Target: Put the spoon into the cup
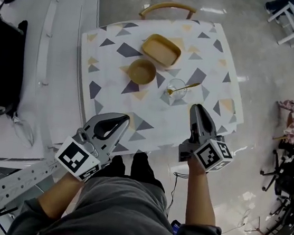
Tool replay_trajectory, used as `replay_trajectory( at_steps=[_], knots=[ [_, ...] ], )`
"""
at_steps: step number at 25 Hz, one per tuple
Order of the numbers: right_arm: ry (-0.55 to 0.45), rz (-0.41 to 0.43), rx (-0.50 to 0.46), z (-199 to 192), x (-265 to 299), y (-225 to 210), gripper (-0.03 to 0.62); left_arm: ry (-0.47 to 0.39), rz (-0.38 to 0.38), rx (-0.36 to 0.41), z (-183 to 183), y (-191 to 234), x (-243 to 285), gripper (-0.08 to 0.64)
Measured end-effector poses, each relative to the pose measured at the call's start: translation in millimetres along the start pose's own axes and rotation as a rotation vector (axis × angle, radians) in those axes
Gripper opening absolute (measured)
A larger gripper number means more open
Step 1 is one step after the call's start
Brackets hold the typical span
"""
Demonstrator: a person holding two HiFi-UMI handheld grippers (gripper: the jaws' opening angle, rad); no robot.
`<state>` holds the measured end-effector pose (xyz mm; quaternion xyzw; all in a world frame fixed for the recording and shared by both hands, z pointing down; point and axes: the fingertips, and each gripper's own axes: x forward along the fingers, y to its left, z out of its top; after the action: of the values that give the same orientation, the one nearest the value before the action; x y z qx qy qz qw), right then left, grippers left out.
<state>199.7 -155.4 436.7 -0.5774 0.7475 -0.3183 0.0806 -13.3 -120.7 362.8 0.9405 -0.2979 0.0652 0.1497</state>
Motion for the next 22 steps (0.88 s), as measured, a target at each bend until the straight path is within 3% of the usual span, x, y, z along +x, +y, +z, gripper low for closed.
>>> replay_trajectory(
  at_steps=[22],
  knots=[
    [-0.058,0.067,-0.022,-13,-63,110,0.029,-0.093,-0.083,0.046,29,-18,-64,0.014]
  ],
)
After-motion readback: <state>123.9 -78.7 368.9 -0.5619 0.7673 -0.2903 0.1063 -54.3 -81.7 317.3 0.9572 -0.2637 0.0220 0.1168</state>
